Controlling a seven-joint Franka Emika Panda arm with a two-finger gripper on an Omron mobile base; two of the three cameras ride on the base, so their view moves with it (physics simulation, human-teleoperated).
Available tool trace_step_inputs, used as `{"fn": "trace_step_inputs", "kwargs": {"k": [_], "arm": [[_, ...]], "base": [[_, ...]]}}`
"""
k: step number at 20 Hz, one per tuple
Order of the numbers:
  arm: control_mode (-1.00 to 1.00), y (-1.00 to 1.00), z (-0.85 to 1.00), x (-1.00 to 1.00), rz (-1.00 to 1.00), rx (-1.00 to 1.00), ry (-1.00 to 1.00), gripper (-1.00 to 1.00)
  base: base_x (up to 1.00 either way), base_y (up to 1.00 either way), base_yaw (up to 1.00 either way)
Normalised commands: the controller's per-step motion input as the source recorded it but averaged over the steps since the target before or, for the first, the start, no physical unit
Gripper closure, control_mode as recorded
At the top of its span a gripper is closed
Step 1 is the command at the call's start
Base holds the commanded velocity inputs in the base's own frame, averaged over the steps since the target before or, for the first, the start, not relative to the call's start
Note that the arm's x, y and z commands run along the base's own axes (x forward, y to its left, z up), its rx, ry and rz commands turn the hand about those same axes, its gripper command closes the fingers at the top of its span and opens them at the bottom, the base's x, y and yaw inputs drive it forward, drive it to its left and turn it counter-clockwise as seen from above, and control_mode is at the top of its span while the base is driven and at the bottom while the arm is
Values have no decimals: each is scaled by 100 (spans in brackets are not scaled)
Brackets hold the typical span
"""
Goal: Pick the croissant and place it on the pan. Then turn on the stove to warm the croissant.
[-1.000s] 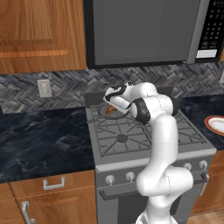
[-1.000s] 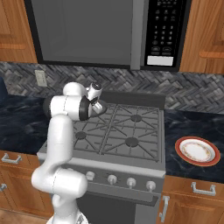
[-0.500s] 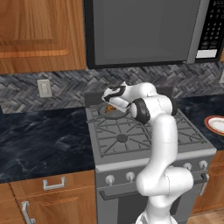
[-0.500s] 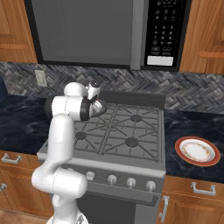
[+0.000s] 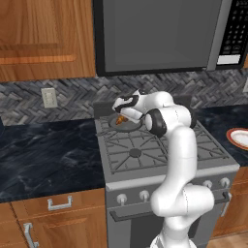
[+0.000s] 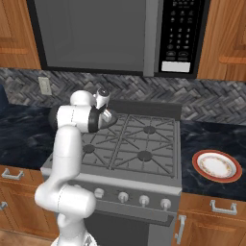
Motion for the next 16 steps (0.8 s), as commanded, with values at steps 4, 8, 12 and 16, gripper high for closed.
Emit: {"fn": "trace_step_inputs", "kwargs": {"k": [4,8,12,16], "arm": [[-100,-14,0,-1,0,0,-11,-100],[-100,-20,12,-19,-1,0,-20,-100],[-100,-28,20,-44,-1,0,-24,-100],[-100,-38,14,-54,-1,0,-24,-100]], "base": [[0,0,0],[0,0,0],[0,0,0],[0,0,0]]}}
